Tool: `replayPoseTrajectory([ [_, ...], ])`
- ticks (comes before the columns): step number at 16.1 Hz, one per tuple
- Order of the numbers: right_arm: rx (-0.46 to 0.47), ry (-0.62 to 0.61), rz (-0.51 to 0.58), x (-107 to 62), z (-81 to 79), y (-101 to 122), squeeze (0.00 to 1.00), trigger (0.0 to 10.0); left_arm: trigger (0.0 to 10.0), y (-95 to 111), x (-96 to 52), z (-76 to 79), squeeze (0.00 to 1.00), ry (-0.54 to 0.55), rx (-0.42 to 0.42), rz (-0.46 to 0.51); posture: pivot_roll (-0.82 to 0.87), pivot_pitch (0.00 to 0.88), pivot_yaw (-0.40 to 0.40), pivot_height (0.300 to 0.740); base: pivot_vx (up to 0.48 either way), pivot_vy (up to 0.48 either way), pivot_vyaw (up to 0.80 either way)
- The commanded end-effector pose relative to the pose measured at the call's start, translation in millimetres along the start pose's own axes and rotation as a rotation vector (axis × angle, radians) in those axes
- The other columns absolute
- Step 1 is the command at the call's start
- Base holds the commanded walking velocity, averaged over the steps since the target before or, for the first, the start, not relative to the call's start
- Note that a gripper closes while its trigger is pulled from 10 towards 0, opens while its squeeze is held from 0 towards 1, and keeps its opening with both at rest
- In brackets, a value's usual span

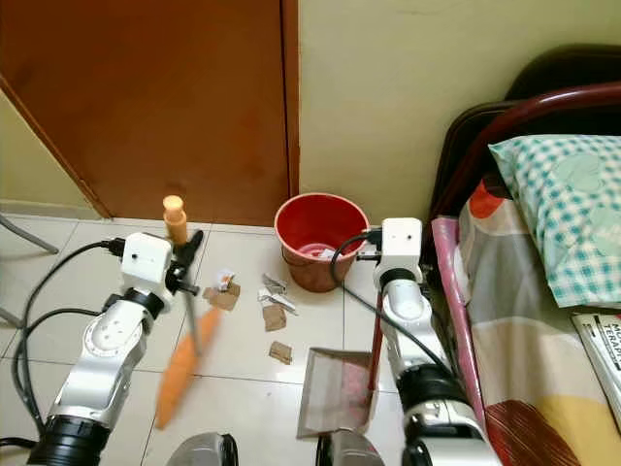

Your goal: Sweep floor

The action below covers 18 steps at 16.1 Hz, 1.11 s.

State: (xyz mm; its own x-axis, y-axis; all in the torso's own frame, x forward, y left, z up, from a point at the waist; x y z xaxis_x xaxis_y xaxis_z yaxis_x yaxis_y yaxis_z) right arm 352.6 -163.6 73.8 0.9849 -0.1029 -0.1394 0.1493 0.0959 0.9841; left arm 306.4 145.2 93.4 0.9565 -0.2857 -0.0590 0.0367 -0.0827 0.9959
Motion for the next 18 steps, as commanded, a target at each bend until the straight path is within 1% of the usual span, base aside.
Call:
replayPoseTrajectory([
  [1, 0.029, -0.009, -0.015, 3.1, -1.8, 1.8, 0.0, 10.0, 9.7, 2.7, 2.1, 19.8, 0.0, -0.092, -0.073, 0.007, 0.01, 0.123, -0.004, 0.74, 0.0, 0.0, 0.0],
  [2, -0.011, -0.005, 0.002, 5.1, -8.7, 6.2, 0.0, 10.0, 10.0, 4.0, 2.7, 34.7, 0.0, -0.162, -0.075, 0.004, 0.01, 0.123, -0.004, 0.74, 0.0, 0.0, 0.0],
  [4, -0.039, -0.008, 0.012, 6.4, -17.0, 9.2, 0.0, 10.0, 10.0, 5.5, 2.1, 46.2, 0.0, -0.224, -0.094, -0.003, 0.01, 0.122, -0.001, 0.74, 0.0, 0.0, 0.0],
  [6, -0.047, 0.005, 0.023, 6.3, -30.3, 11.2, 0.0, 10.0, 10.0, 7.5, -0.3, 54.7, 0.0, -0.279, -0.13, -0.014, 0.01, 0.124, 0.001, 0.74, 0.0, 0.0, 0.0],
  [8, -0.042, 0.034, 0.038, 5.3, -40.6, 12.8, 0.0, 10.0, 10.0, 16.2, -1.2, 60.3, 0.0, -0.318, -0.207, -0.004, 0.02, 0.127, 0.0, 0.74, 0.0, 0.0, 0.0],
  [9, -0.049, 0.053, 0.049, 4.5, -44.3, 13.2, 0.0, 10.0, 10.0, 25.2, -1.1, 64.1, 0.0, -0.349, -0.264, 0.012, 0.02, 0.129, -0.001, 0.74, 0.0, 0.0, 0.0],
  [10, -0.044, 0.058, 0.053, 4.2, -44.4, 13.0, 0.0, 10.0, 10.0, 31.7, -1.2, 65.3, 0.0, -0.36, -0.3, 0.027, 0.02, 0.129, -0.001, 0.74, 0.0, 0.0, 0.0],
  [11, -0.039, 0.057, 0.054, 4.1, -42.3, 12.5, 0.0, 10.0, 10.0, 38.2, -1.2, 63.8, 0.0, -0.354, -0.347, 0.042, 0.02, 0.129, -0.001, 0.74, 0.0, 0.0, 0.0],
  [13, -0.04, 0.059, 0.064, 4.8, -40.9, 13.8, 0.0, 10.0, 10.0, 42.1, -1.9, 60.6, 0.0, -0.341, -0.393, 0.045, 0.03, 0.138, -0.001, 0.74, 0.0, 0.0, 0.0],
  [16, -0.077, 0.079, 0.102, 4.3, -37.7, 19.1, 0.0, 10.0, 10.0, 42.3, -5.8, 48.8, 0.0, -0.308, -0.382, 0.023, 0.02, 0.157, -0.001, 0.74, 0.0, 0.0, 0.0],
  [17, -0.079, 0.081, 0.106, 3.9, -35.7, 19.5, 0.0, 10.0, 10.0, 44.7, -6.2, 45.3, 0.0, -0.299, -0.381, 0.025, 0.02, 0.157, -0.001, 0.74, 0.0, 0.0, 0.0],
  [18, -0.095, 0.081, 0.108, 3.2, -30.6, 19.1, 0.0, 10.0, 10.0, 50.0, -5.8, 37.5, 0.0, -0.273, -0.372, 0.037, 0.02, 0.172, -0.003, 0.74, 0.0, 0.0, 0.0],
])
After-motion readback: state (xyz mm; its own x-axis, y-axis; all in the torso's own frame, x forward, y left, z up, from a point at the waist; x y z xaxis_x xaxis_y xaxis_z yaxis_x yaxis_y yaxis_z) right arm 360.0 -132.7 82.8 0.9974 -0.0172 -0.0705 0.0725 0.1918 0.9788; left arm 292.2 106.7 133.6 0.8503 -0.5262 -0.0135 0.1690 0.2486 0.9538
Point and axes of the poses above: a point about 5 cm out from each wrist's last joint towards the gripper, its own x axis pointing out of the wrist towards the gripper, its own y axis along the axis of the wrist's last joint, z = x × y, the point moved 2 cm from there along x, pointing out of the wrist towards the gripper, and after that the axes turned 4 degrees about -x, right-handed, at the moved point
